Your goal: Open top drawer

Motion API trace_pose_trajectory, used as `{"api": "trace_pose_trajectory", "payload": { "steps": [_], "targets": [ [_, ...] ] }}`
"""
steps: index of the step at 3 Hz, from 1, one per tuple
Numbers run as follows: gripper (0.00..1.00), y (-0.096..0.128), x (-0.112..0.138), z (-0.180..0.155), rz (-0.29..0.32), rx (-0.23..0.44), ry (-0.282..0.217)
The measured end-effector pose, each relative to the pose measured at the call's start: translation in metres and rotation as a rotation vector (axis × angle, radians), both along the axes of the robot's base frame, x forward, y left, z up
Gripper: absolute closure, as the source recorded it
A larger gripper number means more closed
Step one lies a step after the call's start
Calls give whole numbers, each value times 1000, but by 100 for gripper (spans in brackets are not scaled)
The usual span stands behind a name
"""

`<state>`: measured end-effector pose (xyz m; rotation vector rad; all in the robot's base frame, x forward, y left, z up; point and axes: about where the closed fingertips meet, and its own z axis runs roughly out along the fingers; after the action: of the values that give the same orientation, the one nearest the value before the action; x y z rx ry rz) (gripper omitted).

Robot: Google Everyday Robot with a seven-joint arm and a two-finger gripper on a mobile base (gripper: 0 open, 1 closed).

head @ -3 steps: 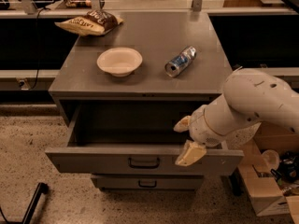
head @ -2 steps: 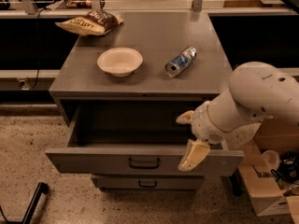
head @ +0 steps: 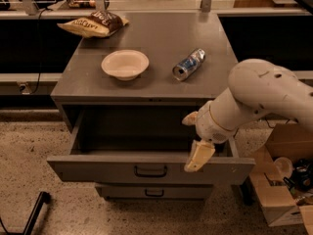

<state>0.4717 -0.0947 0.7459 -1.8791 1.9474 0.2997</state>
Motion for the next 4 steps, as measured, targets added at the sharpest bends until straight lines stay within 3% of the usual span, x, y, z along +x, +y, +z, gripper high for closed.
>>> {"api": "trace_pose_trajectory", "payload": {
  "steps": [3,4],
  "targets": [
    [86,-3,51,-45,-20,-69,50],
    [100,3,63,-71,-35,-80,59]
  ]
}}
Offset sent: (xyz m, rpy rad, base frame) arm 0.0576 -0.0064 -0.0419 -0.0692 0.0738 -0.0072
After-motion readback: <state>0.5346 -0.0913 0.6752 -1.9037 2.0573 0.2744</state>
